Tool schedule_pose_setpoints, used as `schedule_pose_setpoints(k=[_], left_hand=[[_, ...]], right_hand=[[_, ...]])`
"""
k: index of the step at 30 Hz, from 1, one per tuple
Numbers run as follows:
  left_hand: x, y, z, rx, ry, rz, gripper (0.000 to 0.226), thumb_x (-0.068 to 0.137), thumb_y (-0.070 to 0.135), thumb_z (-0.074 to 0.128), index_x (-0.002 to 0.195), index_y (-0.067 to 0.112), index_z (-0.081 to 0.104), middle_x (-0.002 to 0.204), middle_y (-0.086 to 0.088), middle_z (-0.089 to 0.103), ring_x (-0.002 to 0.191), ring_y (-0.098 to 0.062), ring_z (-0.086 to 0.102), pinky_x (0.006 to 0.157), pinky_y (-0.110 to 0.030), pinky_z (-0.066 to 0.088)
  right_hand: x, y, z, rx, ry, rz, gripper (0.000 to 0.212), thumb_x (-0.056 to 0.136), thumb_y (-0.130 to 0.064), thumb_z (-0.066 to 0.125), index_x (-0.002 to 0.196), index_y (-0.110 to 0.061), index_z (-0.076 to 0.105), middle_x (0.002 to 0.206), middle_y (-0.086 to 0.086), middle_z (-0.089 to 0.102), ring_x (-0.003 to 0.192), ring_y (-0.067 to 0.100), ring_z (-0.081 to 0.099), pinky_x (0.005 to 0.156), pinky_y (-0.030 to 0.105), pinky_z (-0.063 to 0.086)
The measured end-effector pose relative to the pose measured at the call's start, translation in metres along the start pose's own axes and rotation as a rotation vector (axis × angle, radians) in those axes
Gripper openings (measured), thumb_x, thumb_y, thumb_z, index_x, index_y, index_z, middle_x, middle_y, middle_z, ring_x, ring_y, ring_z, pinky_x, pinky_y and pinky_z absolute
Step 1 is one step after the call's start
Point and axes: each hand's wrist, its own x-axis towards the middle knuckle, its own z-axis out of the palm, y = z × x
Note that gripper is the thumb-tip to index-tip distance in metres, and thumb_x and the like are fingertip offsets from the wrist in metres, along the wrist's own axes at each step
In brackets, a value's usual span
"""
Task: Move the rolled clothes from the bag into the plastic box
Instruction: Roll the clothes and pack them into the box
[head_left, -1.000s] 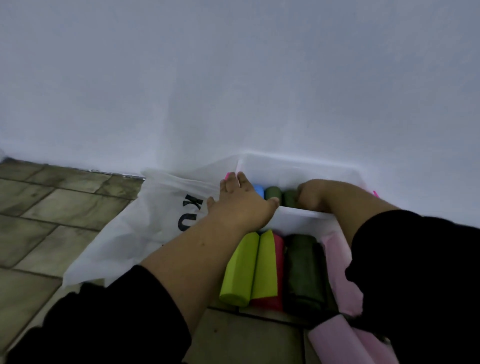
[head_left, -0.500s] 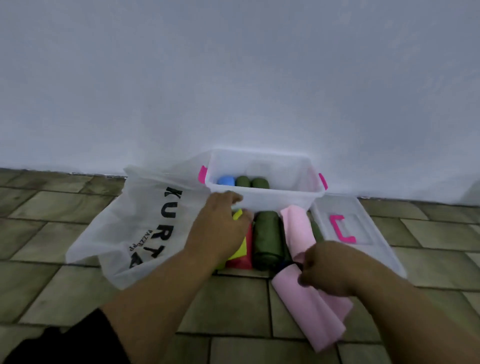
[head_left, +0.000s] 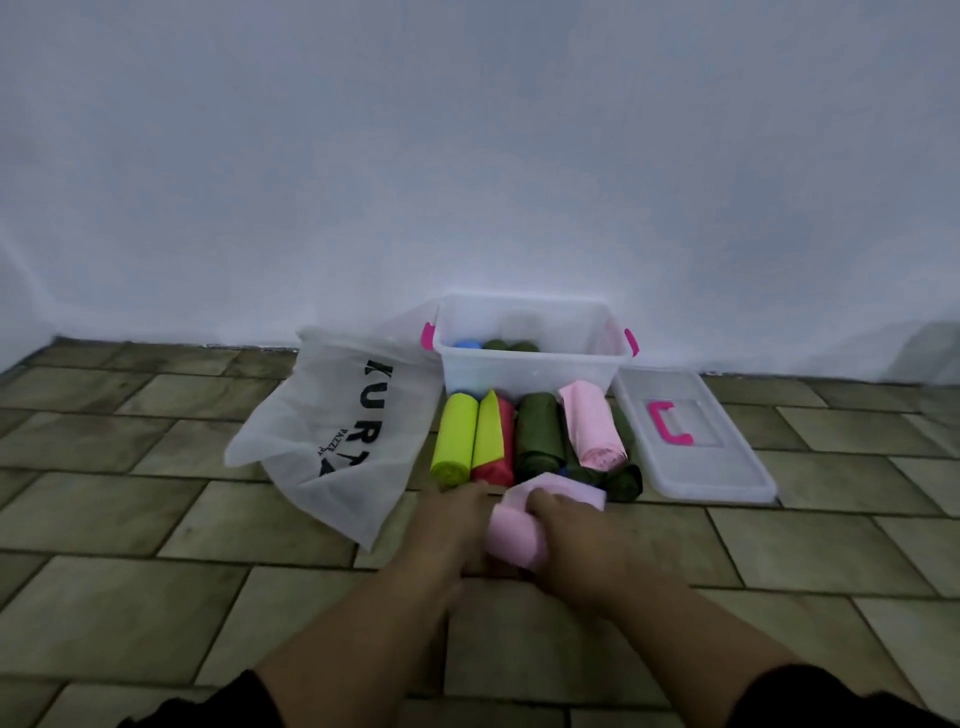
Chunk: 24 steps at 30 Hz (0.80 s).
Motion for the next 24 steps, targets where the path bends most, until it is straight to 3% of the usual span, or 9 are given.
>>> schedule_pose_setpoints(k=[1, 3, 4, 6, 9, 15, 19, 22, 24], left_hand=[[0.000, 0.007, -0.005, 0.139, 0.106, 0.178, 0.034, 0.091, 0.022, 0.058, 0.123, 0.012, 0.052, 0.109, -0.006, 0.063, 0.093, -0.022, 0.058, 0.082, -0.031, 0.046], [0.001, 0.018, -0.009, 0.314, -0.014, 0.399, 0.025, 0.094, 0.027, 0.053, 0.117, 0.019, 0.055, 0.106, -0.001, 0.068, 0.088, -0.014, 0.061, 0.072, -0.023, 0.044], [0.002, 0.020, -0.006, 0.372, -0.165, 0.380, 0.027, 0.096, 0.032, 0.049, 0.116, 0.017, 0.058, 0.108, -0.004, 0.070, 0.088, -0.012, 0.063, 0.070, -0.020, 0.045], [0.009, 0.014, -0.005, 0.566, -0.384, 0.255, 0.042, 0.097, 0.044, 0.039, 0.121, 0.017, 0.060, 0.118, -0.006, 0.066, 0.102, -0.012, 0.061, 0.086, -0.022, 0.046], [0.021, 0.003, -0.008, 0.821, -0.434, 0.216, 0.057, 0.094, 0.059, 0.028, 0.123, 0.024, 0.062, 0.134, -0.004, 0.056, 0.120, -0.018, 0.050, 0.108, -0.038, 0.035], [0.026, -0.004, -0.009, 0.836, -0.477, 0.144, 0.069, 0.090, 0.066, 0.025, 0.115, 0.019, 0.068, 0.125, -0.003, 0.062, 0.116, -0.018, 0.055, 0.107, -0.034, 0.035], [0.029, -0.009, -0.009, 0.853, -0.463, 0.167, 0.062, 0.092, 0.062, 0.028, 0.117, 0.020, 0.066, 0.128, -0.004, 0.060, 0.116, -0.017, 0.054, 0.103, -0.028, 0.033], [0.030, -0.007, -0.009, 1.025, -0.483, 0.282, 0.050, 0.095, 0.054, 0.034, 0.123, 0.021, 0.059, 0.131, -0.009, 0.057, 0.118, -0.023, 0.051, 0.101, -0.031, 0.035], [0.032, -0.006, -0.012, 1.114, -0.494, 0.401, 0.035, 0.093, 0.049, 0.047, 0.112, 0.022, 0.058, 0.118, -0.005, 0.059, 0.107, -0.020, 0.053, 0.090, -0.030, 0.040]], right_hand=[[-0.004, -0.003, 0.006, -0.065, 0.053, -0.074, 0.046, 0.075, -0.035, 0.060, 0.117, -0.028, 0.045, 0.114, -0.002, 0.057, 0.101, 0.023, 0.056, 0.081, 0.033, 0.043], [-0.014, -0.013, 0.016, -0.154, 0.134, -0.187, 0.047, 0.074, -0.035, 0.055, 0.119, -0.031, 0.045, 0.114, -0.002, 0.056, 0.101, 0.026, 0.054, 0.080, 0.037, 0.040], [-0.018, -0.017, 0.020, -0.179, 0.151, -0.216, 0.049, 0.074, -0.034, 0.054, 0.122, -0.031, 0.044, 0.116, -0.002, 0.055, 0.101, 0.028, 0.054, 0.080, 0.038, 0.039], [-0.024, -0.022, 0.024, -0.183, 0.169, -0.228, 0.058, 0.075, -0.032, 0.052, 0.131, -0.031, 0.040, 0.126, -0.001, 0.053, 0.104, 0.028, 0.052, 0.084, 0.039, 0.038], [-0.032, -0.022, 0.023, -0.147, 0.204, -0.211, 0.063, 0.077, -0.032, 0.051, 0.137, -0.033, 0.034, 0.133, -0.005, 0.050, 0.108, 0.025, 0.052, 0.088, 0.038, 0.036], [-0.039, -0.017, 0.013, -0.133, 0.209, -0.260, 0.058, 0.073, -0.027, 0.053, 0.129, -0.027, 0.037, 0.107, -0.002, 0.064, 0.091, 0.028, 0.060, 0.073, 0.034, 0.035], [-0.034, -0.009, 0.000, 0.082, 0.029, -0.109, 0.039, 0.074, -0.035, 0.067, 0.104, -0.027, 0.045, 0.104, 0.001, 0.065, 0.093, 0.026, 0.059, 0.069, 0.030, 0.039], [-0.025, -0.003, -0.006, 0.267, -0.074, -0.029, 0.029, 0.075, -0.032, 0.072, 0.092, -0.027, 0.049, 0.101, 0.000, 0.064, 0.091, 0.020, 0.057, 0.071, 0.027, 0.042], [-0.021, -0.001, -0.003, 0.322, -0.084, 0.010, 0.022, 0.080, -0.032, 0.069, 0.086, -0.027, 0.049, 0.089, -0.002, 0.060, 0.083, 0.017, 0.053, 0.065, 0.027, 0.038]])
